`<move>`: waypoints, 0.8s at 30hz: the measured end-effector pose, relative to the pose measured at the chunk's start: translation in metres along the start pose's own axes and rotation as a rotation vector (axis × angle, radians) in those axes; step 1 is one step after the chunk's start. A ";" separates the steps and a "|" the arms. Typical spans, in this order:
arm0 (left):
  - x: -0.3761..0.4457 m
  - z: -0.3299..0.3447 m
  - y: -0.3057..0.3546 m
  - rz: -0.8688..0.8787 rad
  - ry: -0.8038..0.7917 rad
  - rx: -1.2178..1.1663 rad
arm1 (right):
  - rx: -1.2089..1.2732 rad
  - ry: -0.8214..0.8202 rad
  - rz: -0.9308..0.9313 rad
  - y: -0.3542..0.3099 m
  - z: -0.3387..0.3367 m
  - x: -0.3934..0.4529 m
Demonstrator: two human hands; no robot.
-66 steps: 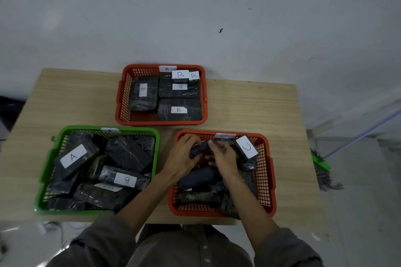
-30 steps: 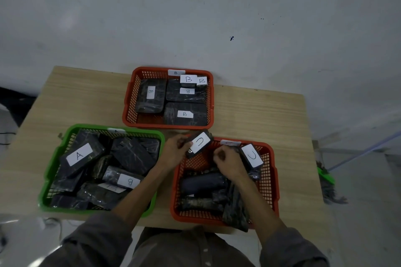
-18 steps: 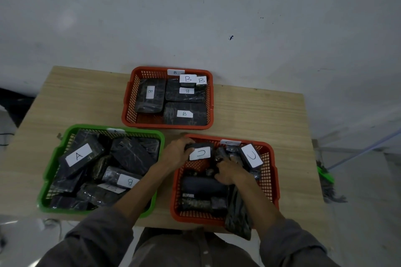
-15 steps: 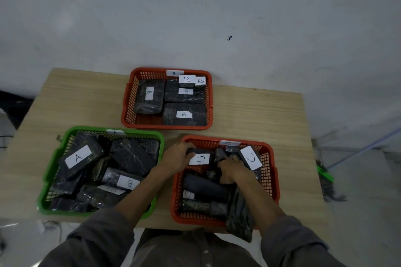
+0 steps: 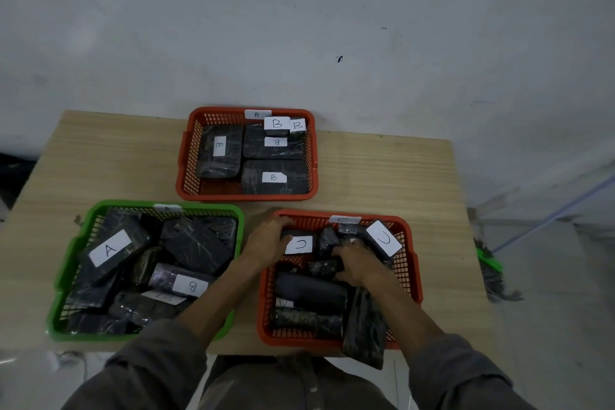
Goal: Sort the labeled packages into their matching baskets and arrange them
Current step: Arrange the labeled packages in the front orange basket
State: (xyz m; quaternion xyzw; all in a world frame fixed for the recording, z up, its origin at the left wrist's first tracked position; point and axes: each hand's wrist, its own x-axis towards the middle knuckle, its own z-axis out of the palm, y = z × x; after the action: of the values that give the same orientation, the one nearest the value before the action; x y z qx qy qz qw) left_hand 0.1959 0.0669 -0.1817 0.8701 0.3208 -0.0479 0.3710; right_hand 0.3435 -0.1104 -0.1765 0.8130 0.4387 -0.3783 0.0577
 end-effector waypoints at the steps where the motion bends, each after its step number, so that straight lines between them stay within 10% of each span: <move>1: 0.000 0.000 0.000 -0.010 0.003 -0.026 | 0.025 0.021 -0.021 0.001 0.000 -0.002; 11: 0.007 -0.009 0.002 -0.057 0.103 -0.255 | 0.692 0.126 0.015 0.006 -0.037 -0.017; 17: 0.001 -0.006 0.002 0.067 -0.160 0.343 | 0.777 0.129 0.079 0.007 -0.028 -0.022; 24: -0.003 0.008 -0.003 0.186 -0.121 0.605 | 0.808 0.131 0.115 0.012 -0.011 -0.029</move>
State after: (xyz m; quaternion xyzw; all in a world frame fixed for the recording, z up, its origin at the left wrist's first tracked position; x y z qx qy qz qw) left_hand 0.1929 0.0611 -0.1879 0.9622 0.1883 -0.1586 0.1166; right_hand 0.3493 -0.1327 -0.1522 0.8159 0.2113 -0.4638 -0.2730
